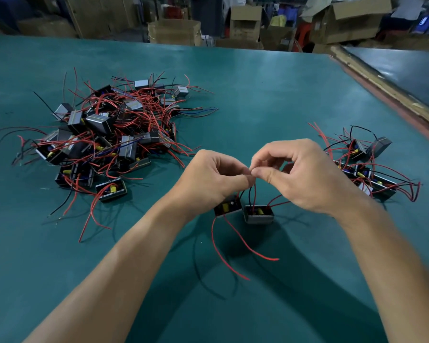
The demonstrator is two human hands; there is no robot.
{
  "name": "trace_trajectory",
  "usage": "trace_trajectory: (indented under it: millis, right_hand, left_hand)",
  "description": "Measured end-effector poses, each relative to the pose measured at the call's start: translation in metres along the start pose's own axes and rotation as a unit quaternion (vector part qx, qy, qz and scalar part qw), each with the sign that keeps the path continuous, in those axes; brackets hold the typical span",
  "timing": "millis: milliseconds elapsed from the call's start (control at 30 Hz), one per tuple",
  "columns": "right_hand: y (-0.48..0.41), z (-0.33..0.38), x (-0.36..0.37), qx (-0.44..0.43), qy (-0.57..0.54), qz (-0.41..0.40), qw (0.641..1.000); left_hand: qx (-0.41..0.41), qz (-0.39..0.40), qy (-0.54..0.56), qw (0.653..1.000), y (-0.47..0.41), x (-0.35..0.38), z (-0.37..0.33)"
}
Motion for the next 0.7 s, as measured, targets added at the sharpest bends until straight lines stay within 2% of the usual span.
trace_trajectory:
  millis: [133,233,300,500,700]
  right_hand:
    - [-0.001,-0.003,-0.004,0.024,-0.031,-0.045,0.998]
    - [-0.002,-0.007,-0.003,0.063,-0.076,-0.040,0.994]
    - [-0.002,-0.010,-0.003,0.085,-0.093,-0.034,0.992]
    - [-0.001,-0.012,-0.003,0.114,-0.106,-0.004,0.988]
    - [0.000,-0.012,-0.003,0.132,-0.145,-0.006,0.981]
  left_hand:
    - [0.063,-0.077,-0.072,0.992,0.002,-0.001,-0.006]
    - [0.165,-0.126,-0.171,0.963,0.008,-0.003,-0.019]
    - [0.206,-0.144,-0.194,0.948,0.011,-0.003,-0.024]
    - [0.220,-0.154,-0.213,0.939,0.013,-0.002,-0.027]
    - [0.247,-0.159,-0.237,0.926,0.014,-0.002,-0.031]
Point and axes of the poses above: each hand's wrist, its own y-axis away from the middle knuckle, its own x-axis out of the palm, z = x × y, the point moved 5 cm from there along -y, towards the middle knuckle, and after that the axes turned 9 degrees about -y, right-handed, at the moved point
